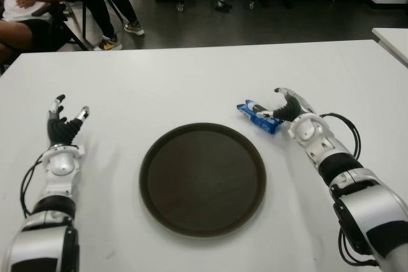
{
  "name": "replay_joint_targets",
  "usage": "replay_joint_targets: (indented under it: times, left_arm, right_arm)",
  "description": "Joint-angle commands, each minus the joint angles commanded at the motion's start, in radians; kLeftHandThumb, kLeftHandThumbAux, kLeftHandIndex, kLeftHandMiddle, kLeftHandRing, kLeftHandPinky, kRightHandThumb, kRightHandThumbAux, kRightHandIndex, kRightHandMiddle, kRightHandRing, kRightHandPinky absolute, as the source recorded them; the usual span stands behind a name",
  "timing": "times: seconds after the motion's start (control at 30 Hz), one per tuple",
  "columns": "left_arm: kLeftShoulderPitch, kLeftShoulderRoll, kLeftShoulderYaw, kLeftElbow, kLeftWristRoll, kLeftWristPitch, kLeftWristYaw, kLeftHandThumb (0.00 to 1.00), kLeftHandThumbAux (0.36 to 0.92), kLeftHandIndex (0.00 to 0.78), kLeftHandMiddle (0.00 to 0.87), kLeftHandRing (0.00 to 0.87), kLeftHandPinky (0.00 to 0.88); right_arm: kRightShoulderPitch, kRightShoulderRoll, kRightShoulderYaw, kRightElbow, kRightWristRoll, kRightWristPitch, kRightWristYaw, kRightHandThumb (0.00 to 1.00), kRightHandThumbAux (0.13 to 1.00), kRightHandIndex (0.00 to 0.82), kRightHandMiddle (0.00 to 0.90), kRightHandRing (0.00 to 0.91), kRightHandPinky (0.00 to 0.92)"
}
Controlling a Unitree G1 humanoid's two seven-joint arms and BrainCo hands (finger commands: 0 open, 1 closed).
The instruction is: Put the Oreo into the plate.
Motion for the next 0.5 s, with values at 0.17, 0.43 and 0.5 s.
replay_joint_targets:
  times: [0.17,0.43,0.5]
  left_arm:
    - [0.000,0.000,-0.002,-0.001,0.002,0.001,0.000,0.000,0.662,0.000,0.000,0.000,0.000]
    - [0.005,0.002,-0.005,-0.001,0.006,-0.003,0.002,0.000,0.680,0.000,0.000,0.000,0.000]
    - [0.005,0.001,-0.005,-0.002,0.007,-0.005,0.004,0.000,0.683,0.000,0.000,0.000,0.000]
  right_arm:
    - [0.014,-0.005,0.010,-0.049,-0.008,0.030,0.013,0.000,0.597,0.000,0.000,0.000,0.000]
    - [0.029,-0.019,0.032,-0.099,-0.031,0.070,0.045,0.000,0.597,0.000,0.000,0.000,0.000]
    - [0.030,-0.021,0.038,-0.102,-0.035,0.076,0.050,0.000,0.593,0.000,0.000,0.000,0.000]
